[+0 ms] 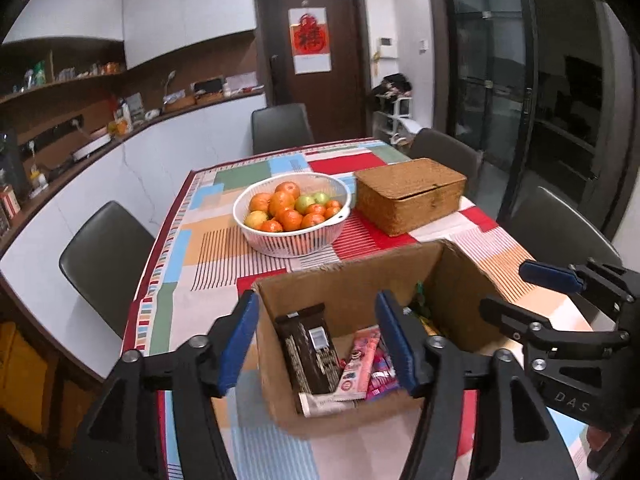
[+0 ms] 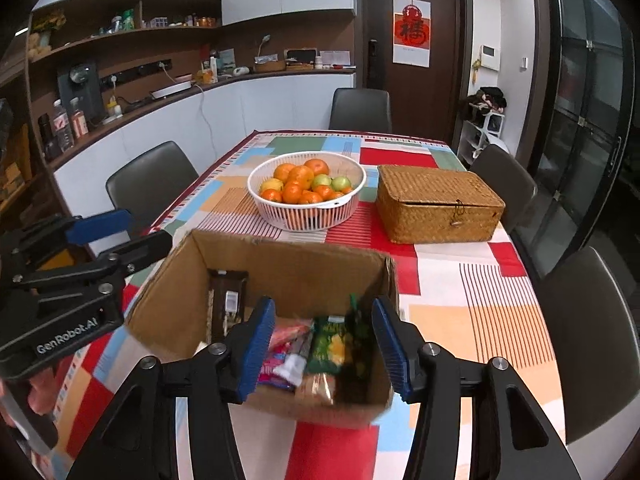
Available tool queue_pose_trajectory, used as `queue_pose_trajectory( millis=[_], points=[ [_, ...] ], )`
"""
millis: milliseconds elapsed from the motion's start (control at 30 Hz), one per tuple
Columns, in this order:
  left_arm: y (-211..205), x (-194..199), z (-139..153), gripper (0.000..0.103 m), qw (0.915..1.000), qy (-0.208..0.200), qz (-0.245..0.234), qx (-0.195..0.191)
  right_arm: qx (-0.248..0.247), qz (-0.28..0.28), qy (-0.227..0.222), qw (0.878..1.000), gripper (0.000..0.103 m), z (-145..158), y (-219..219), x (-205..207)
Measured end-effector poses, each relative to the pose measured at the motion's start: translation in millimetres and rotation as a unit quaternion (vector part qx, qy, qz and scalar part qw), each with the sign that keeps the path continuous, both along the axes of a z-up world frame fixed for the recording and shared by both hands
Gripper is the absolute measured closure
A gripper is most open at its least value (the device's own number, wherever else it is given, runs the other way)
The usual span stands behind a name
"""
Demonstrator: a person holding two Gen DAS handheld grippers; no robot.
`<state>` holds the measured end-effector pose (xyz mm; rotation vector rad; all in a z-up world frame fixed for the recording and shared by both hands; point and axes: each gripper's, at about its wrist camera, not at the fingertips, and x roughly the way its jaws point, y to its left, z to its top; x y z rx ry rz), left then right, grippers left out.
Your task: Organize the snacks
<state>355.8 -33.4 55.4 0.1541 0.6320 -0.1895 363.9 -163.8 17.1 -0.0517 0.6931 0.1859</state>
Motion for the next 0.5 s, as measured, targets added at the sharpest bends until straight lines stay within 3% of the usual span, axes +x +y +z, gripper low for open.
queue_pose_trajectory(
  millis=[200, 500],
  points=[
    [5, -58, 7, 0.032, 0.9992, -0.034, 0.019, 0.005, -0.003, -0.013, -0.034, 0.999, 0.034, 3, -3, -56],
    [11, -145, -1, 0.019, 0.9983, -0.050, 0.027, -0.011, 0.002, -0.032, -0.090, 0.995, 0.023, 13, -8, -148]
  ],
)
